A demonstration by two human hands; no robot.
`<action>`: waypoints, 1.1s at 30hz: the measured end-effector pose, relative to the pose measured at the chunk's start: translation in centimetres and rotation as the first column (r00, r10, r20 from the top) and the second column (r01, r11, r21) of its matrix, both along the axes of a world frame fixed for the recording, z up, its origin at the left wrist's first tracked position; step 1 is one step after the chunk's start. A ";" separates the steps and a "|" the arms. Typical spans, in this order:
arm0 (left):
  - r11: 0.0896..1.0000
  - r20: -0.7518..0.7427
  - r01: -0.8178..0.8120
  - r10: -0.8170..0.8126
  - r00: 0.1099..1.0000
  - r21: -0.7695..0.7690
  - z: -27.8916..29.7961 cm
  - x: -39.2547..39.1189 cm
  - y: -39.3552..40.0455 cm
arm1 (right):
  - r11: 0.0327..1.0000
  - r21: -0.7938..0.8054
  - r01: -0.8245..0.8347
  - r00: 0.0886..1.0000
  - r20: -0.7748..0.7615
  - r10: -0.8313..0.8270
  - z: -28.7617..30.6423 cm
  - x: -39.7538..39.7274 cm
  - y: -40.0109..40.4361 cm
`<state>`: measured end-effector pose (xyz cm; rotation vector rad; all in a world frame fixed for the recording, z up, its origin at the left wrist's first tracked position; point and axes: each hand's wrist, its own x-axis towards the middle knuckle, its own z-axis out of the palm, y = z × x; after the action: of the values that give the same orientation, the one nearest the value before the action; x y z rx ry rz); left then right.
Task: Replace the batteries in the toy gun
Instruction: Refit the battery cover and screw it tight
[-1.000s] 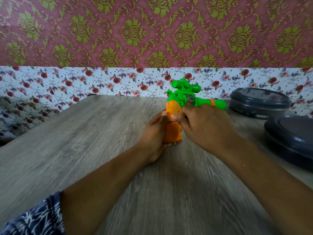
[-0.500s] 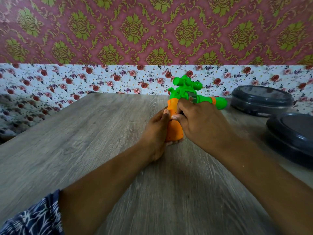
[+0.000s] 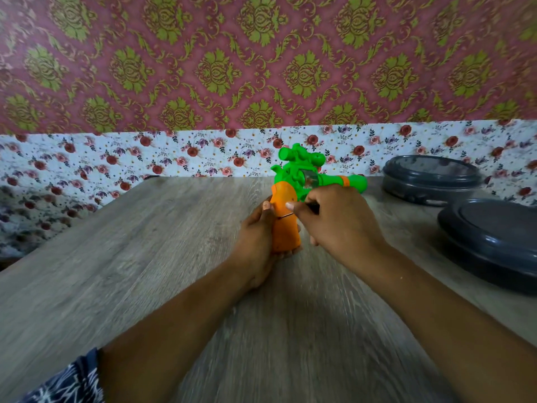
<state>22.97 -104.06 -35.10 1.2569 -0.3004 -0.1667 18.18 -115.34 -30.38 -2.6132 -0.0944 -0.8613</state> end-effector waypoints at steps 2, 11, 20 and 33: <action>0.999 -0.027 0.008 -0.009 1.000 -0.036 0.0 0.0 0.0 | 0.986 0.164 -0.039 0.999 0.021 0.036 0.4 0.2 -0.8; 0.996 -0.079 -0.073 0.068 0.995 -0.060 0.3 0.6 0.2 | 0.921 0.383 -0.075 0.997 0.044 0.063 0.1 0.7 -0.9; 0.993 -0.074 -0.112 0.114 0.991 0.035 0.2 0.9 0.6 | 1.000 -0.024 0.007 0.920 -0.392 -0.016 -2.4 -0.3 1.6; 0.814 -0.012 -0.128 0.163 0.987 0.567 1.0 1.7 2.3 | 0.999 0.030 0.036 0.922 -0.386 -0.022 -3.0 0.0 1.5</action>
<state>24.72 -101.77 -34.14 1.8592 -0.0968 -0.1671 18.17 -113.81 -33.39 -2.6998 0.0680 -0.3369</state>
